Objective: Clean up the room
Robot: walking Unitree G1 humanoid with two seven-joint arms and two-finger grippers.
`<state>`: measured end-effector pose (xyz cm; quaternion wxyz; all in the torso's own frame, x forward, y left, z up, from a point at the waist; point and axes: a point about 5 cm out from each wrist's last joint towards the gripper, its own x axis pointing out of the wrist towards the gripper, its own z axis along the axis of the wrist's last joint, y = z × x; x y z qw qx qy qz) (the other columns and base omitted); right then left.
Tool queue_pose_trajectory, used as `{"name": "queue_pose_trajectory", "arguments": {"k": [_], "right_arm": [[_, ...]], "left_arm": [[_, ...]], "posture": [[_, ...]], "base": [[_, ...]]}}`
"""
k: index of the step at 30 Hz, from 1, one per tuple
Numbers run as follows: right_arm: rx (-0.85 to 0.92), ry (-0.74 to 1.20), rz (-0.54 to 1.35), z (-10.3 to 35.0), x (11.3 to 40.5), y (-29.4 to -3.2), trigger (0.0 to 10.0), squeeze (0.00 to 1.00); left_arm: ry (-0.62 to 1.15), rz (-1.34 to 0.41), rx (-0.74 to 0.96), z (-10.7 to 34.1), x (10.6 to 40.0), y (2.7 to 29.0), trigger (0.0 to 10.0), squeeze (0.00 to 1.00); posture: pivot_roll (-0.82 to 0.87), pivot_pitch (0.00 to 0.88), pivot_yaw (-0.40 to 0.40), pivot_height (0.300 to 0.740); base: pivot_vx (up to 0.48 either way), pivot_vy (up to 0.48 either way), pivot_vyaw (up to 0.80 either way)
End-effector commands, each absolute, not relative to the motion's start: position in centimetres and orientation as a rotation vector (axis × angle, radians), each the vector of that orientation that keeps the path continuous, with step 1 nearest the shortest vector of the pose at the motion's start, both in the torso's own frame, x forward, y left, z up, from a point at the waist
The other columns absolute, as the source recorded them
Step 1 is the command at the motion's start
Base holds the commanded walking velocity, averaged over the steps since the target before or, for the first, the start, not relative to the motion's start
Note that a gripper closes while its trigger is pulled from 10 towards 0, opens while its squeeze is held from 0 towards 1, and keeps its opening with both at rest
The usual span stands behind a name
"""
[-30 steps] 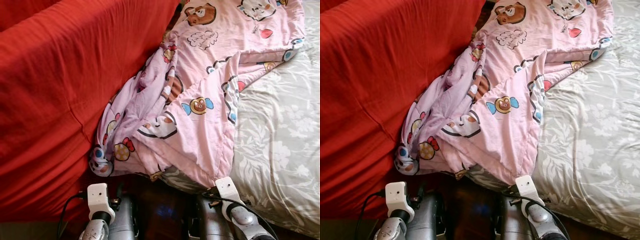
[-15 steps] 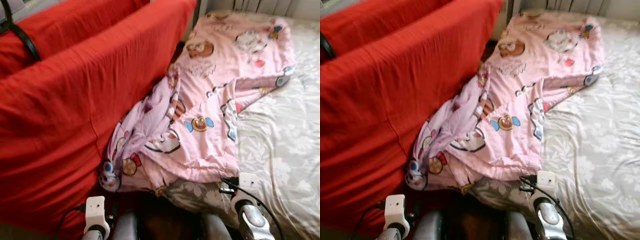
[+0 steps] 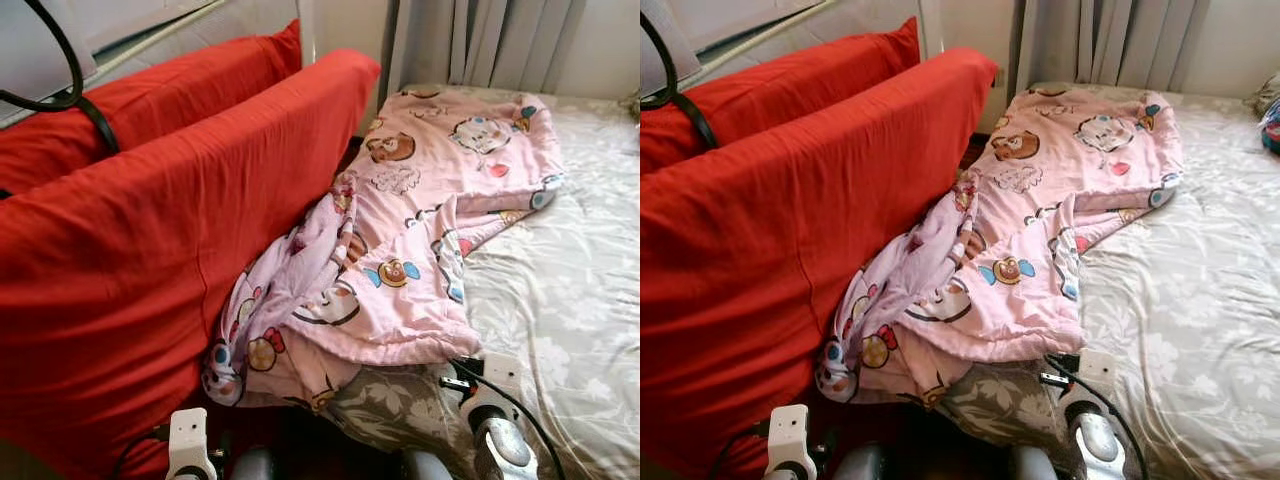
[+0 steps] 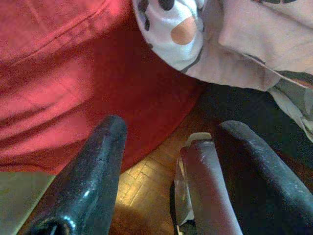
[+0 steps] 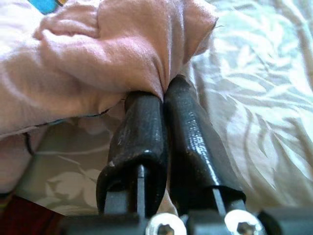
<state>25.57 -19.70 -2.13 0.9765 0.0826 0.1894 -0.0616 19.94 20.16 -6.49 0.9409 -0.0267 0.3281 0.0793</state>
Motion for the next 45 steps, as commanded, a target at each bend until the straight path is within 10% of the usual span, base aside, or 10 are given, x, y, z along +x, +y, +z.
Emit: {"name": "queue_pose_trajectory", "arguments": {"k": [1,16,45], "right_arm": [[0.147,0.376,-0.127,-1.8,26.0,-19.5,10.0,0.0],[0.164,0.384,-0.147,-2.2,25.5,-19.6,10.0,0.0],[0.154,0.379,-0.132,-1.8,26.2,-19.5,10.0,0.0]], "left_arm": [[0.712,0.192,-0.058,-7.0,19.0,20.6,10.0,0.0],[0.781,0.203,-0.065,-7.8,17.6,21.1,10.0,0.0],[0.792,0.143,-0.067,-7.8,18.2,19.7,10.0,0.0]], "posture": [[0.0,0.008,0.041,0.651],[0.0,0.02,0.058,0.74],[-0.01,0.0,0.051,0.74]], "base": [[0.0,0.0,0.0],[0.0,0.0,0.0],[0.0,0.0,0.0]]}}
